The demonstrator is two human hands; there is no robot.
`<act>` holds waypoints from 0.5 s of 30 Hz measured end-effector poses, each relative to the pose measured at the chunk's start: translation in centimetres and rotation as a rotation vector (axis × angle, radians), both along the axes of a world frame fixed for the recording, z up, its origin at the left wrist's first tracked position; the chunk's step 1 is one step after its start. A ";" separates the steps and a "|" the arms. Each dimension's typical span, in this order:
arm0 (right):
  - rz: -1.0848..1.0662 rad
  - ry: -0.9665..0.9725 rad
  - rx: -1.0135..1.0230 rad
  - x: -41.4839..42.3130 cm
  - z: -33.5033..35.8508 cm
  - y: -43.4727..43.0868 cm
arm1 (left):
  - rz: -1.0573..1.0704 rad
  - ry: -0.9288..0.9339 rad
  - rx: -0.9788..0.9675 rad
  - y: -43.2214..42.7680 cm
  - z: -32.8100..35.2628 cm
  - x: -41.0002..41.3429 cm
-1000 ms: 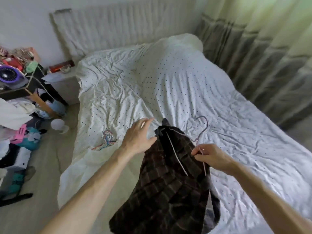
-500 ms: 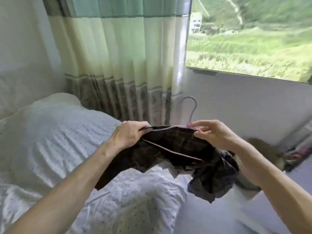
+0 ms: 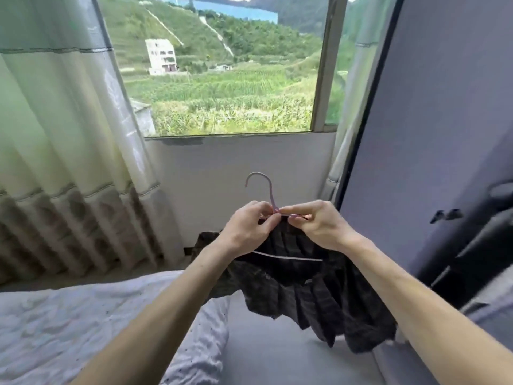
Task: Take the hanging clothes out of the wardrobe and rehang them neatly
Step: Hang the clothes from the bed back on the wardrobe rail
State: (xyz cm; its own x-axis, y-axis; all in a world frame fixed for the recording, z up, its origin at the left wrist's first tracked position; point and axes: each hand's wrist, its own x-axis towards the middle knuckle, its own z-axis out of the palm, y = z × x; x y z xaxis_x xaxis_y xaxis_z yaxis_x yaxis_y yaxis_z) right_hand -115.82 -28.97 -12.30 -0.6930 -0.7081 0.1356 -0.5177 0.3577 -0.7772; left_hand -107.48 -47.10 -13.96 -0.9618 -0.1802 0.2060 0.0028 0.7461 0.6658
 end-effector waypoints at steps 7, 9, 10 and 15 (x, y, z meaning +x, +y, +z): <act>-0.507 -0.034 0.023 0.4 -3.8 11.4 | -0.395 -0.014 -0.010 9.0 -3.6 -8.7; -0.632 -0.044 0.114 1.7 -4.7 15.0 | -0.478 0.010 -0.001 11.3 -4.2 -10.2; -0.686 -0.062 0.153 2.6 -5.2 16.8 | -0.519 0.019 0.003 12.4 -4.6 -10.9; -0.901 -0.134 0.323 8.4 -7.6 23.7 | -0.703 0.009 0.021 17.9 -5.8 -13.2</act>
State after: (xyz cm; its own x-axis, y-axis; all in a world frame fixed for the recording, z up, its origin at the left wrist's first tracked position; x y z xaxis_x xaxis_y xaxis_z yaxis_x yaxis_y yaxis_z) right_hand -107.38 -5.28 -19.87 -0.9899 0.1077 -0.0926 0.1419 0.7841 -0.6042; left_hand -120.64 -29.24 -19.79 -0.8499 0.4799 0.2176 0.4855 0.5525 0.6775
